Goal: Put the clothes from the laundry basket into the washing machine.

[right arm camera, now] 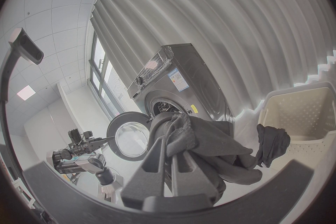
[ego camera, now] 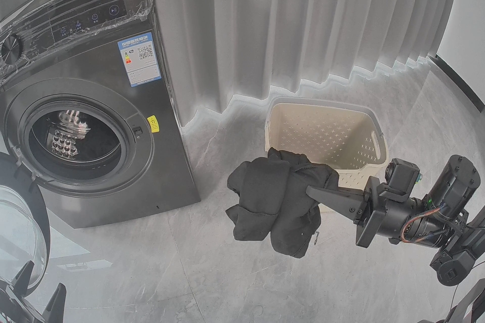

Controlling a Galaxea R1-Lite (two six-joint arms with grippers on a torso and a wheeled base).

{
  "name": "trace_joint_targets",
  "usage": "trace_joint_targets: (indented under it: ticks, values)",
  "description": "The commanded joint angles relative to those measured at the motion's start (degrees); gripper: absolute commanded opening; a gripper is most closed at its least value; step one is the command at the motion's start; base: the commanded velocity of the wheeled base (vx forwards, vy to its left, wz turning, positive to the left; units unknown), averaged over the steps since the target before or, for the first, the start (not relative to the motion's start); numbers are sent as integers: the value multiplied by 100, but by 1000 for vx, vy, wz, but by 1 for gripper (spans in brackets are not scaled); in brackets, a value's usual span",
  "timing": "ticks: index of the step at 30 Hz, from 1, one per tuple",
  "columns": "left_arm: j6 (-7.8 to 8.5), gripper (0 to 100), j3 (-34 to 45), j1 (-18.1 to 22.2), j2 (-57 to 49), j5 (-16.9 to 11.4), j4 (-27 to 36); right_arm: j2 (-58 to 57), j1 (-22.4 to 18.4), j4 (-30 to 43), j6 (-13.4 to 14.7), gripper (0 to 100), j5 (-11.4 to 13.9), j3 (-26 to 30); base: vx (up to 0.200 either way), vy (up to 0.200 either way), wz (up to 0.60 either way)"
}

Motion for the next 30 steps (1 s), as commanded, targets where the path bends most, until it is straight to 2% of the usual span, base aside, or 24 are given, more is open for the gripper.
trace_joint_targets:
  ticks: [1, 19, 25, 30]
  values:
    - [-5, 100, 101, 2, -79, -2, -11, 61, 11, -1, -1, 0, 10, -5, 0, 0, 600]
    - [12, 100, 101, 2, -79, 16, -2, 43, 90, -10, 17, 0, 28, -110, 0, 0, 0]
    - [12, 100, 101, 2, -79, 16, -2, 34, 90, -10, 26, 0, 28, -172, 0, 0, 600]
    - [12, 100, 101, 2, -79, 16, -2, 34, 99, -1, 34, 0, 37, -216, 0, 0, 0]
